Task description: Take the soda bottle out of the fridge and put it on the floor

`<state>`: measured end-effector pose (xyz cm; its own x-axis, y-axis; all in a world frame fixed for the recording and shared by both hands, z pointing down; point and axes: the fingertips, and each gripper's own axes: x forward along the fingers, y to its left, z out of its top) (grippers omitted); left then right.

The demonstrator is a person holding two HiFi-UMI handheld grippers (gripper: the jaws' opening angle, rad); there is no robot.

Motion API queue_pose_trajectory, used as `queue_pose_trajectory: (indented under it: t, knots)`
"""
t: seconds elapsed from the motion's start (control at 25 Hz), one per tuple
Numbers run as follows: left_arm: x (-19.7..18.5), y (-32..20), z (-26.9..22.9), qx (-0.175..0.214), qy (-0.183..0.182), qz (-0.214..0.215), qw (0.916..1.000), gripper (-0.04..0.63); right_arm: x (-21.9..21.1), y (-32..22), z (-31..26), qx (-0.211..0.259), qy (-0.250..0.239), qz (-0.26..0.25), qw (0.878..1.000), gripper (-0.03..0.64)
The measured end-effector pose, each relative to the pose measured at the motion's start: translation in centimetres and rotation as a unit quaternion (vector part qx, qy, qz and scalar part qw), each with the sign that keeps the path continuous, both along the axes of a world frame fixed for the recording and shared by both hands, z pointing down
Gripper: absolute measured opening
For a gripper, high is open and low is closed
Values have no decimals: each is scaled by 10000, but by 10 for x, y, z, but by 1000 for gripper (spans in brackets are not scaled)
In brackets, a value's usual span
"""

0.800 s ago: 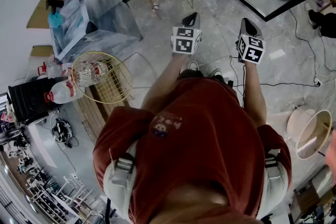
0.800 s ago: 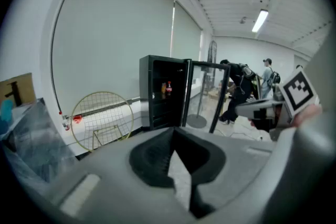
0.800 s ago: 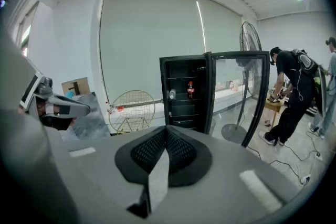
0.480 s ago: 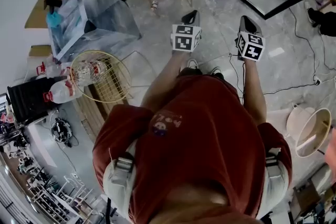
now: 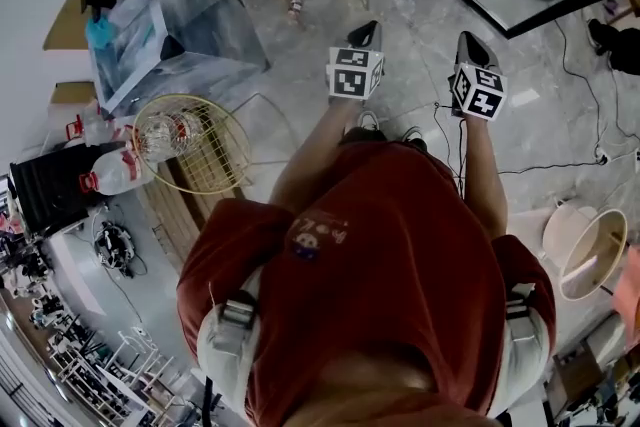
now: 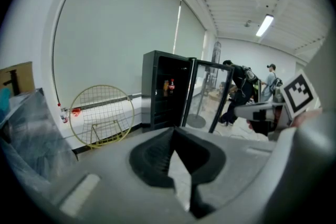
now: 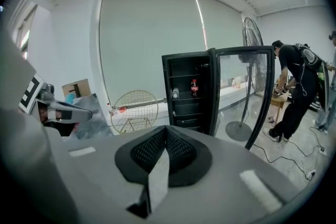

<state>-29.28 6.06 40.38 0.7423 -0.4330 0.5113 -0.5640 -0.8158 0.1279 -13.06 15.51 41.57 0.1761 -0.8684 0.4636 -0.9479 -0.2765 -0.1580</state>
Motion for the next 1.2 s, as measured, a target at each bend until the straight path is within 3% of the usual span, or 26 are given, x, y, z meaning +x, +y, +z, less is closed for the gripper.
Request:
queue_pose_trajectory:
  t: [0.64,1.2]
  knots:
    - [-34,-50,9,-64,78,308,9995,-2,-34,-37,0,-103,106,469,9988,0]
    - [-14,-68,20,-27,-48,555,9984,-2,-17,-39,15,-248,67,776,9966,0]
